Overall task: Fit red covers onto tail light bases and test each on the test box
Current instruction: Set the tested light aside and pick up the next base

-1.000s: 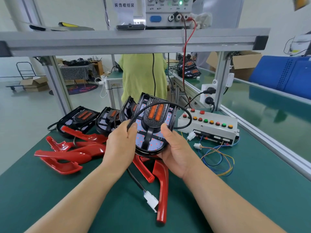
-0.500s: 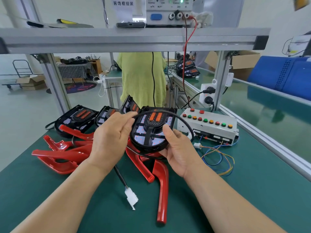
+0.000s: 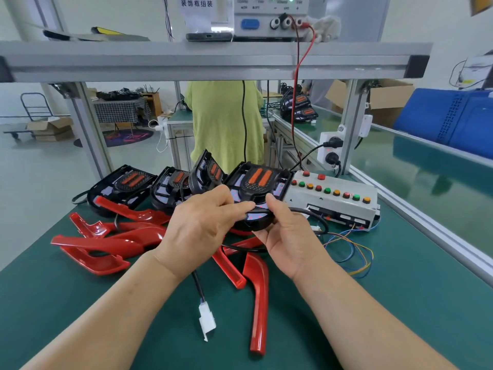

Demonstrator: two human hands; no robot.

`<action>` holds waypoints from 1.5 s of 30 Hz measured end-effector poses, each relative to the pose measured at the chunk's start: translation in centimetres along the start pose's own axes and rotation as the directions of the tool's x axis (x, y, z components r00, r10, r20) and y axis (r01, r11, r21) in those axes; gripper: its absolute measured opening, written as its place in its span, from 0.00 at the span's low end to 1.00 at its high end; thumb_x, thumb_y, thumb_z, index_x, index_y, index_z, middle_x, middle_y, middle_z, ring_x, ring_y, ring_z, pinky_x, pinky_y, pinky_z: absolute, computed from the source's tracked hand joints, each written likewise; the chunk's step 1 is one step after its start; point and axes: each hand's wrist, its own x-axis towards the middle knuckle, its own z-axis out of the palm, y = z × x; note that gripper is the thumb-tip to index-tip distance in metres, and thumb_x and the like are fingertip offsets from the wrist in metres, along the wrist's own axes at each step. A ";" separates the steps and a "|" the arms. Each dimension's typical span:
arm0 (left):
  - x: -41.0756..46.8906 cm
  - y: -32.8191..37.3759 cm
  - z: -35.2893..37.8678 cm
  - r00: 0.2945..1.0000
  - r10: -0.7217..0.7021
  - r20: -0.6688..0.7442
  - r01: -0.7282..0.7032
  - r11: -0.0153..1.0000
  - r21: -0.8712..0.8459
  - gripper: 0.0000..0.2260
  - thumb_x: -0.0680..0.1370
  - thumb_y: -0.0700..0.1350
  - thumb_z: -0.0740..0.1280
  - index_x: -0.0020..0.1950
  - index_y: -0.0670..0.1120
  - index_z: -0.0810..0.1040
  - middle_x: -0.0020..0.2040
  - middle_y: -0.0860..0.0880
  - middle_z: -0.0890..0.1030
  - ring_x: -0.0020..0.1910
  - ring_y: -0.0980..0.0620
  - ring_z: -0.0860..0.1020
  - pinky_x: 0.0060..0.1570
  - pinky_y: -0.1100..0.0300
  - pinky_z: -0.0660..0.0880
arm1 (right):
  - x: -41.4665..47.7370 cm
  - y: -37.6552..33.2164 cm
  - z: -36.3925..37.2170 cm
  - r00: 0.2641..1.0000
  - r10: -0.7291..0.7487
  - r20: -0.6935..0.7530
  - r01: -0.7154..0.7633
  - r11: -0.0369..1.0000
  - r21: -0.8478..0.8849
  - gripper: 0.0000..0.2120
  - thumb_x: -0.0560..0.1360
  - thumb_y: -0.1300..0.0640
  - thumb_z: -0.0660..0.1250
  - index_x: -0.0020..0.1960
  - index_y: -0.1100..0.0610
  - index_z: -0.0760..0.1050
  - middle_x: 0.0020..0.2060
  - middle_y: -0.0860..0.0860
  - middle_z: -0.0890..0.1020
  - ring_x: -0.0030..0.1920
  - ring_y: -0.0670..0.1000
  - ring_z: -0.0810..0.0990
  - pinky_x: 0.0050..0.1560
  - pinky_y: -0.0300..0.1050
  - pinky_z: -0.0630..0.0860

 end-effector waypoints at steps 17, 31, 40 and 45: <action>-1.6 -2.4 -0.4 0.943 -0.318 0.100 0.332 0.926 -0.179 0.07 0.76 0.42 0.72 0.53 0.44 0.85 0.45 0.54 0.77 0.42 0.57 0.78 0.45 0.57 0.75 | 0.9 -2.4 -1.2 0.994 -0.082 -0.069 0.096 0.971 0.221 0.16 0.76 0.73 0.58 0.61 0.66 0.76 0.56 0.61 0.84 0.56 0.58 0.84 0.56 0.56 0.80; -2.0 -3.7 -0.9 0.577 -0.559 0.595 0.800 0.534 -0.273 0.04 0.75 0.42 0.74 0.49 0.47 0.83 0.39 0.46 0.86 0.37 0.50 0.85 0.34 0.64 0.78 | 0.8 -3.5 -2.7 0.989 0.133 -0.063 -0.142 0.975 -0.169 0.19 0.84 0.52 0.55 0.57 0.59 0.82 0.54 0.57 0.85 0.52 0.55 0.85 0.47 0.50 0.84; -1.4 -3.4 -0.2 0.452 -0.489 0.746 0.819 -0.105 -0.564 0.19 0.83 0.46 0.53 0.56 0.41 0.82 0.55 0.36 0.83 0.52 0.39 0.84 0.46 0.51 0.82 | 0.0 -3.2 -2.3 0.960 0.278 0.020 -0.240 0.859 -0.453 0.21 0.73 0.46 0.64 0.54 0.60 0.84 0.56 0.58 0.84 0.55 0.56 0.84 0.49 0.47 0.82; -1.6 -4.2 -0.4 0.379 -0.361 0.852 0.868 -0.181 -0.463 0.43 0.73 0.76 0.45 0.60 0.45 0.83 0.61 0.37 0.81 0.60 0.39 0.81 0.49 0.51 0.81 | -0.1 -3.6 -2.7 0.954 0.296 0.046 -0.232 0.828 -0.511 0.20 0.73 0.47 0.65 0.54 0.60 0.85 0.56 0.59 0.84 0.54 0.56 0.84 0.50 0.47 0.82</action>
